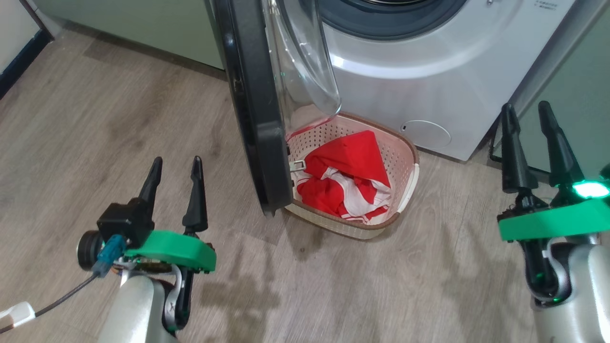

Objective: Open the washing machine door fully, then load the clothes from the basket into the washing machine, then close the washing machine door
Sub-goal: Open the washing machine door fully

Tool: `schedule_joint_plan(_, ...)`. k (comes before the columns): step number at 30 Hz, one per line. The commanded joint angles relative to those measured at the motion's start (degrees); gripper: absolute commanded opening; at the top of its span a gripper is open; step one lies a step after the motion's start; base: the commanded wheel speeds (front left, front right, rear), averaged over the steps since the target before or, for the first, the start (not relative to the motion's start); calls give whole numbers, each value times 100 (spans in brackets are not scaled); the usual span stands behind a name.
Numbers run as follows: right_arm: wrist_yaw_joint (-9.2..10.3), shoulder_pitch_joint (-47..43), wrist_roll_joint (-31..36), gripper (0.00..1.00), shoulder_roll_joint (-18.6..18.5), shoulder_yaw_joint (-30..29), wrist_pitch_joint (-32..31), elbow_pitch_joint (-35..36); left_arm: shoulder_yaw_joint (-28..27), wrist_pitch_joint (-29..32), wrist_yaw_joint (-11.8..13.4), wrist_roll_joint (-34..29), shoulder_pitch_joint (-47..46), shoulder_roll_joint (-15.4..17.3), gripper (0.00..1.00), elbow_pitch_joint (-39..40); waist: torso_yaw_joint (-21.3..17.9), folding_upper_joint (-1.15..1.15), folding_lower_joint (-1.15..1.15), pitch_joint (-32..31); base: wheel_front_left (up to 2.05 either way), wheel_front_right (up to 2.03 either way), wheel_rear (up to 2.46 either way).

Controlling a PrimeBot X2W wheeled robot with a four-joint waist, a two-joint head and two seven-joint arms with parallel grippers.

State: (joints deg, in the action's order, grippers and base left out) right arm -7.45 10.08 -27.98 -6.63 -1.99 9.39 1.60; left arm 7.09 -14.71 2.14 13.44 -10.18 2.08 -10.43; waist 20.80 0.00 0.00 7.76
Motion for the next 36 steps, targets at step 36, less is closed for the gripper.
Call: schedule_joint_plan(36, -3, -183, 2210, 100, 374, 99, 148, -1007, -140, -29, -99, -192, 52, 80, 100, -33, 3, 0, 0, -291, 0, 0, 0)
